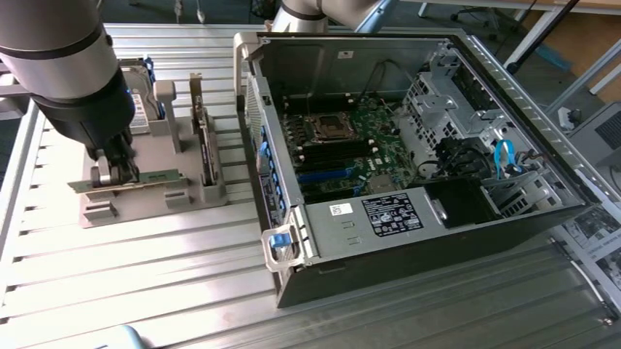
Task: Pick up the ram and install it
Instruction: 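Pick up the ram and move it above insertion slot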
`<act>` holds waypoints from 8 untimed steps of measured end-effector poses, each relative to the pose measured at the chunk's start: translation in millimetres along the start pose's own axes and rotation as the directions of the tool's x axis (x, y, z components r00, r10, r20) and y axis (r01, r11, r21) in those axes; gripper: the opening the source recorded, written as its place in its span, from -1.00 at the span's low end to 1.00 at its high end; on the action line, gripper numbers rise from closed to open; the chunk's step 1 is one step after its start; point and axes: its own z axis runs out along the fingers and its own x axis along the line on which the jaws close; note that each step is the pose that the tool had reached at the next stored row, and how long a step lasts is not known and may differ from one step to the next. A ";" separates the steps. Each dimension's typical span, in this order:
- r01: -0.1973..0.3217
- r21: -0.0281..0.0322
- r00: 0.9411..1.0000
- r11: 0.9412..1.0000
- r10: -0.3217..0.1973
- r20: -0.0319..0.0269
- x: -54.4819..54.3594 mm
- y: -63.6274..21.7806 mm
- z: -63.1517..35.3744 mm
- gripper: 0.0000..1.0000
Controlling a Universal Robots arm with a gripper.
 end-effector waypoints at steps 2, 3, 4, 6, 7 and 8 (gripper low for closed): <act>0.000 0.000 1.000 1.000 0.000 0.000 -0.1 0.0 -1.4 -0.76; 0.000 0.000 1.000 1.000 0.000 0.000 -0.1 0.0 -2.0 -0.76; 0.000 0.000 1.000 1.000 0.000 0.000 -0.1 -0.1 -2.8 -0.76; 0.000 0.000 1.000 1.000 0.000 0.000 -0.2 -0.1 -4.3 -0.76; 0.000 0.000 1.000 1.000 0.000 0.000 -0.2 -0.1 -5.2 -0.76; 0.000 0.000 1.000 1.000 0.000 0.000 -0.2 -0.1 -6.0 -0.76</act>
